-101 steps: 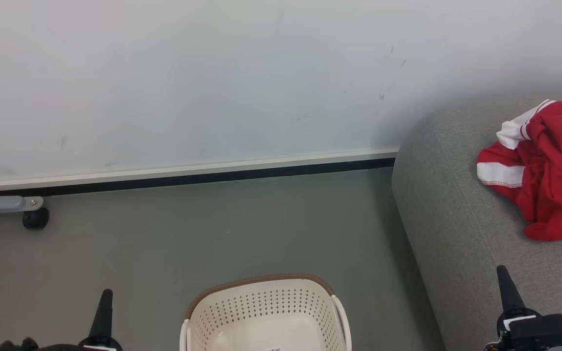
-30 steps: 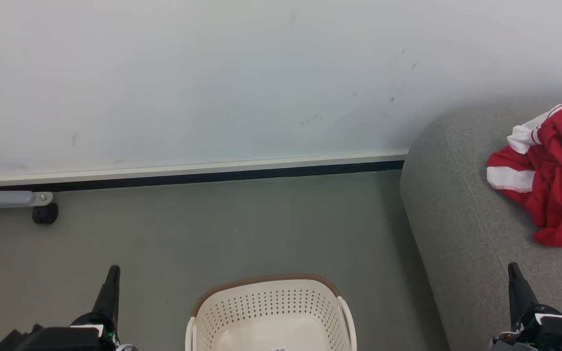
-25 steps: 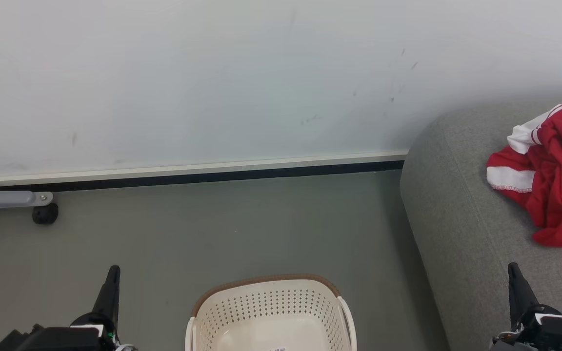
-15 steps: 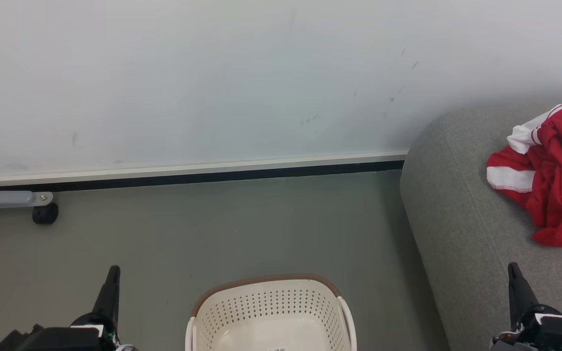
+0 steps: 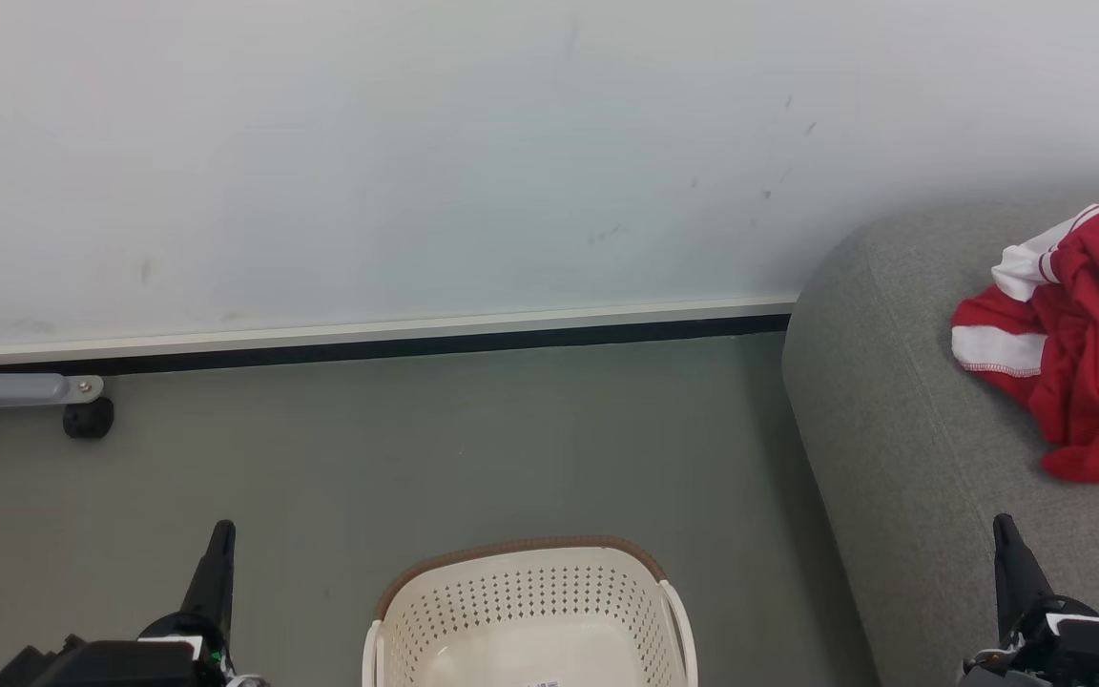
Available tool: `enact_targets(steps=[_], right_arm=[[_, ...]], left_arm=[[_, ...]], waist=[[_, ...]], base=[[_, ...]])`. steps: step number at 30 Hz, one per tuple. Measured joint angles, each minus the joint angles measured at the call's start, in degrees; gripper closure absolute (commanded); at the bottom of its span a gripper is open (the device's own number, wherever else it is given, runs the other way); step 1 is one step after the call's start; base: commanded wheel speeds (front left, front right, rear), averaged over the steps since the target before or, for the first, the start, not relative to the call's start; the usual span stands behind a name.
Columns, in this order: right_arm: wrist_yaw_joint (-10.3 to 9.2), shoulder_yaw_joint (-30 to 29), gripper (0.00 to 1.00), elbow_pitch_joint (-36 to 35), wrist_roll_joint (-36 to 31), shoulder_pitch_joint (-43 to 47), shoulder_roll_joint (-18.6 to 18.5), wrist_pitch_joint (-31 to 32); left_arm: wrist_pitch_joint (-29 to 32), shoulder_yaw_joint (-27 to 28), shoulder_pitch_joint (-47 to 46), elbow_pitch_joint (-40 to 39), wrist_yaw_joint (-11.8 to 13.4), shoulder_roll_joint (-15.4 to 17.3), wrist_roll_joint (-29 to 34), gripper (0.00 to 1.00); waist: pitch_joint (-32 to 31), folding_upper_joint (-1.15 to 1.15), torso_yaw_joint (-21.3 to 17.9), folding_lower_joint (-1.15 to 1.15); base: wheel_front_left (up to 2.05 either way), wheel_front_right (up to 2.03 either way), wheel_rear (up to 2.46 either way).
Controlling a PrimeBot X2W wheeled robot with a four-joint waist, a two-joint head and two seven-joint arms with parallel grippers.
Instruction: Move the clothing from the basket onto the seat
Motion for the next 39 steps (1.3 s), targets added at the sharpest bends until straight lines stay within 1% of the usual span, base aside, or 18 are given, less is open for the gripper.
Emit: enact_targets(steps=[39], right_arm=[[0.0, 0.0, 1.0, -0.01, 0.0, 0.0, 0.0, 0.0]], left_arm=[[0.0, -0.01, 0.0, 0.02, 0.0, -0.01, 0.0, 1.0]], waist=[[0.01, 0.0, 0.0, 0.0]], base=[[0.0, 0.0, 0.0]])
